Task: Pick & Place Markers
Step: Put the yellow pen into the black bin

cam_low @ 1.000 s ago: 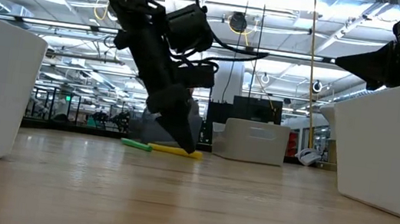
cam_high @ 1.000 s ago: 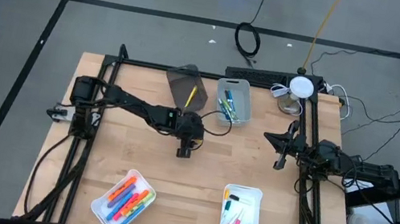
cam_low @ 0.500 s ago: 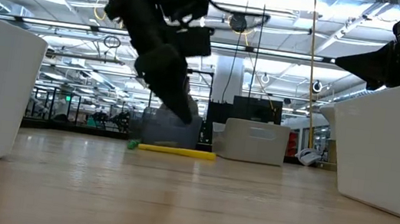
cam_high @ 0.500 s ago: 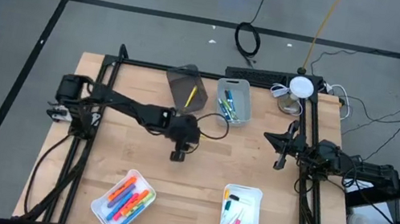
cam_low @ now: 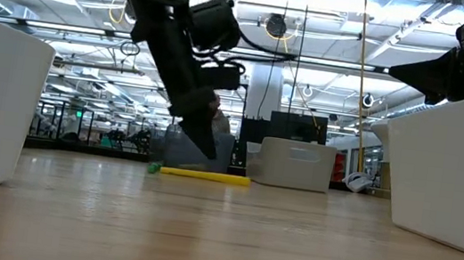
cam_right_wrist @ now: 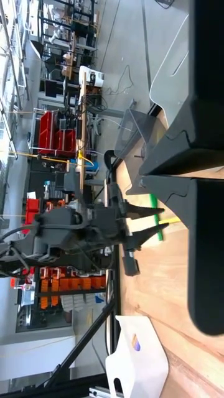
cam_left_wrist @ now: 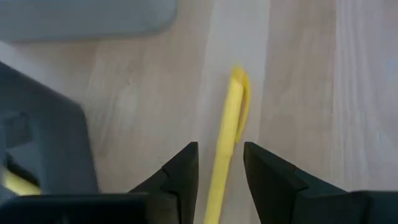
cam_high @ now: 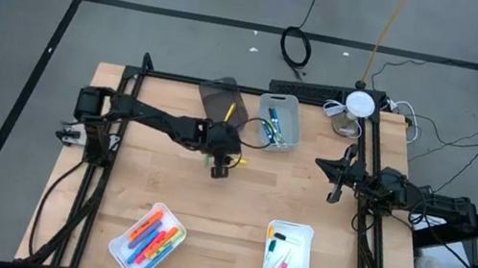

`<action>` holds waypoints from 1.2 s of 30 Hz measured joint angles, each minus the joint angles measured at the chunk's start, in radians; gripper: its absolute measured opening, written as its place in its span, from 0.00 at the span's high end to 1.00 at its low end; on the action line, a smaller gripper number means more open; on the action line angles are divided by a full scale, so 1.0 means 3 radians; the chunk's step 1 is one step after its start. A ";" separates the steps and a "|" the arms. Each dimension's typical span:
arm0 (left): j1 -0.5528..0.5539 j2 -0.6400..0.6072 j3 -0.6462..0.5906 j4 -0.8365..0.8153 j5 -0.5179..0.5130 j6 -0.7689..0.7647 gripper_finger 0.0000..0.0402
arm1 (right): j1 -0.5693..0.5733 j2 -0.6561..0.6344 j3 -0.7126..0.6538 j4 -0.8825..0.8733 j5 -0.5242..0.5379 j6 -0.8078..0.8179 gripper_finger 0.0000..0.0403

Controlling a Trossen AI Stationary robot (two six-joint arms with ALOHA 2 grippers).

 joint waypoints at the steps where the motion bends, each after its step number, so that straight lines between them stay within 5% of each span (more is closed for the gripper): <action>1: 0.0000 0.0033 0.0000 -0.0012 0.0002 0.0017 0.67 | -0.0001 0.0000 0.0000 0.0001 0.0001 0.0000 1.00; 36: -0.0095 0.0229 0.0005 -0.0309 0.0200 0.0015 0.67 | 0.0000 0.0017 -0.0001 0.0001 -0.0001 0.0000 1.00</action>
